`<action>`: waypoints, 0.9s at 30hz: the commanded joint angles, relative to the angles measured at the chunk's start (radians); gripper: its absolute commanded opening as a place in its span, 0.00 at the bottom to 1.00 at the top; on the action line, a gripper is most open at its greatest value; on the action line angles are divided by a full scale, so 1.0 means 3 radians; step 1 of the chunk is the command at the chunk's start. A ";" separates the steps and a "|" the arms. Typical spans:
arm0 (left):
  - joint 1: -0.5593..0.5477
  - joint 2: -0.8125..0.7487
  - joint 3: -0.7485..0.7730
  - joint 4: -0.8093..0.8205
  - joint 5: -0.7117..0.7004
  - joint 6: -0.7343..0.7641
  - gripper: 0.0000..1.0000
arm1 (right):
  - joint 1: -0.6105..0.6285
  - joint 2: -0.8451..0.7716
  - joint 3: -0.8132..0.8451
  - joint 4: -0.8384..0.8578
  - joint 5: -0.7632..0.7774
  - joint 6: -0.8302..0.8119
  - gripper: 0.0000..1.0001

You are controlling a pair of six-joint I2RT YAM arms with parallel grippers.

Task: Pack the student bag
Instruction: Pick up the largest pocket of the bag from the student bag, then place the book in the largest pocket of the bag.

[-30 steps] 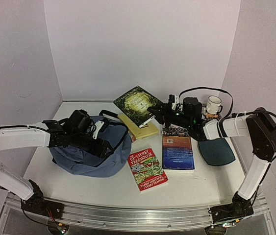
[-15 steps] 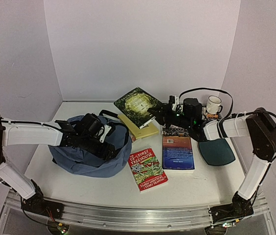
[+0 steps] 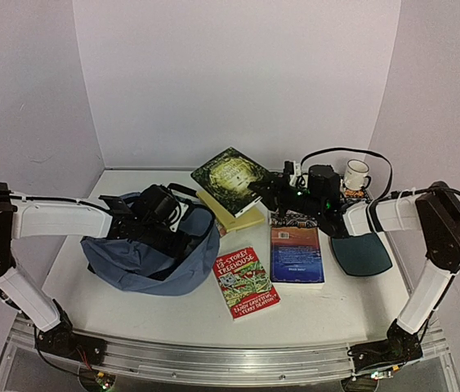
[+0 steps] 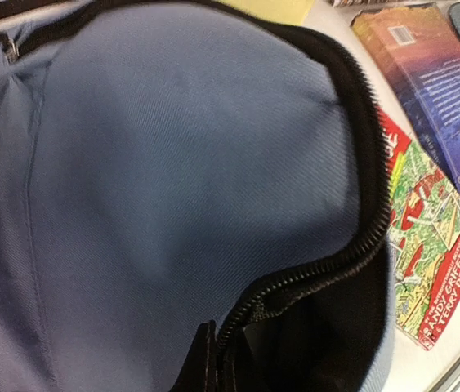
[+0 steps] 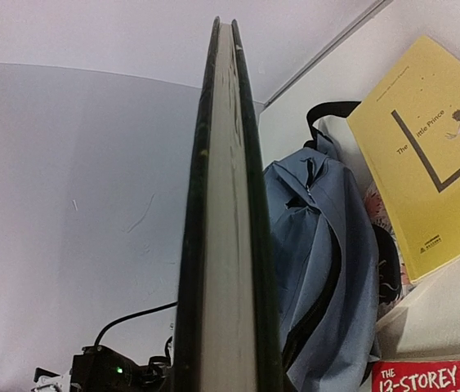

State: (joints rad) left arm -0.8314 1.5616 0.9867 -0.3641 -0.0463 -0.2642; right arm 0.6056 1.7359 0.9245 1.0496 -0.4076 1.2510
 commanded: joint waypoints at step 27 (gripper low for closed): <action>0.0391 -0.0360 0.1745 -0.0581 -0.0258 0.0379 0.00 | 0.0429 -0.0779 0.0117 -0.1174 -0.0114 -0.0535 0.00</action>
State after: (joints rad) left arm -0.7136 1.5188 1.4223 -0.5991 -0.1791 -0.1825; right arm 0.6746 1.4841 0.8772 0.6395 -0.4171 1.1072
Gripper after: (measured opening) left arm 0.024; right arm 0.129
